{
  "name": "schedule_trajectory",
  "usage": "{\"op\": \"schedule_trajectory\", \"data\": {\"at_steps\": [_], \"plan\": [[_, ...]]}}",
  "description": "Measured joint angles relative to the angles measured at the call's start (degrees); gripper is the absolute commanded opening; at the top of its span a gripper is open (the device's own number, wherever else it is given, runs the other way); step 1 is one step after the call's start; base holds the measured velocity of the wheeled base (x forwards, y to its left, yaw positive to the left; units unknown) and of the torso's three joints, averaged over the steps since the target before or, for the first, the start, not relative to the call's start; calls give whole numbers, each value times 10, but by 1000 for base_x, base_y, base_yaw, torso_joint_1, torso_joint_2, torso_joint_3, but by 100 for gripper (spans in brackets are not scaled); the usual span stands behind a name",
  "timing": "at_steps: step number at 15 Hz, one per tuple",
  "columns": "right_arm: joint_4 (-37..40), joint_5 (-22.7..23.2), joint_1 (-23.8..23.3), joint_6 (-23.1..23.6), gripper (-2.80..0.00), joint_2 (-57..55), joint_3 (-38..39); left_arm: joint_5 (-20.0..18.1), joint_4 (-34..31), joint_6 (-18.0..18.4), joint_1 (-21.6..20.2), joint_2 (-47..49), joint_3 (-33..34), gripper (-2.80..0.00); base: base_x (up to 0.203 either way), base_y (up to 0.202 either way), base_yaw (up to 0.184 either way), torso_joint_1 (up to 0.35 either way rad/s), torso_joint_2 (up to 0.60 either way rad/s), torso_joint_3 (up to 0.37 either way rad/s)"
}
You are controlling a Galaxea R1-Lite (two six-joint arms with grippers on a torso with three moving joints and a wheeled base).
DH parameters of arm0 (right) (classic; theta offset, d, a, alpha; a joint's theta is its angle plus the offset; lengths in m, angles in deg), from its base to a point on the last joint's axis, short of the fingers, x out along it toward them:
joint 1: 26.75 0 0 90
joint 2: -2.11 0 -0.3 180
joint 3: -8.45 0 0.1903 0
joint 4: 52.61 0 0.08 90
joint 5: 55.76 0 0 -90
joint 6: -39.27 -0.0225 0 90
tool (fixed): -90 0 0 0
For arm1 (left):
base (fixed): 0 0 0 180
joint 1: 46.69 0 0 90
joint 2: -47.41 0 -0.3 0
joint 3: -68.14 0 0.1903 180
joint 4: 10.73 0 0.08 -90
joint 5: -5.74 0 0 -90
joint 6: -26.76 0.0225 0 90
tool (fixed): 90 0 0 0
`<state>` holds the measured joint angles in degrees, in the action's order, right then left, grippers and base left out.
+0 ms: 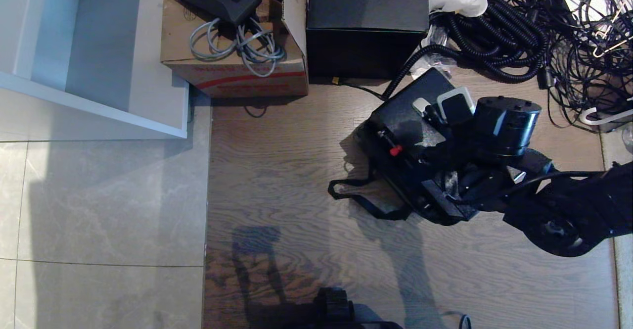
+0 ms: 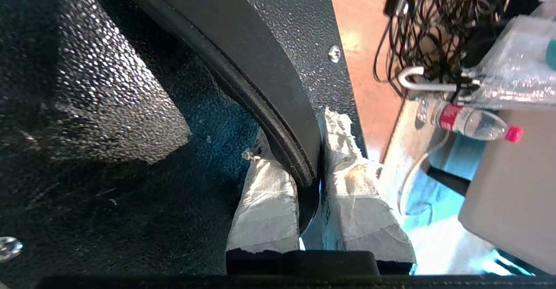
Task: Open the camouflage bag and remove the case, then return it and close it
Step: Lift the black box, then release the handle
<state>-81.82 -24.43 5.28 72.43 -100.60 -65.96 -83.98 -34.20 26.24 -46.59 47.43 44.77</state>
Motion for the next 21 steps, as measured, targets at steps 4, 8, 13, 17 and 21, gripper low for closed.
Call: {"op": "schedule_trajectory", "data": {"at_steps": [4, 8, 13, 17, 21], "plan": [[12, 0, 8, 0, -280, 39, 14, 0, 0, 0, 0, 0, 0, -280, 0, 0, 0, 0, 0, 0], [39, 0, 8, -1, -280, 78, 5, 0, 0, 0, 0, 0, 0, -280, 0, 0, 0, 0, 0, 0], [119, 1, 6, -5, -280, 146, -6, 0, 0, 0, 0, 0, 0, -280, 0, 0, 0, 0, 0, 0], [127, 2, -42, -3, -280, 177, -11, 0, 0, 0, 0, 0, 0, -280, 0, 0, 0, 0, 0, 0], [169, 5, -114, -4, -280, 191, -30, 0, 0, 0, 0, 0, 0, -280, 0, 0, 0, 0, 0, 0]]}}
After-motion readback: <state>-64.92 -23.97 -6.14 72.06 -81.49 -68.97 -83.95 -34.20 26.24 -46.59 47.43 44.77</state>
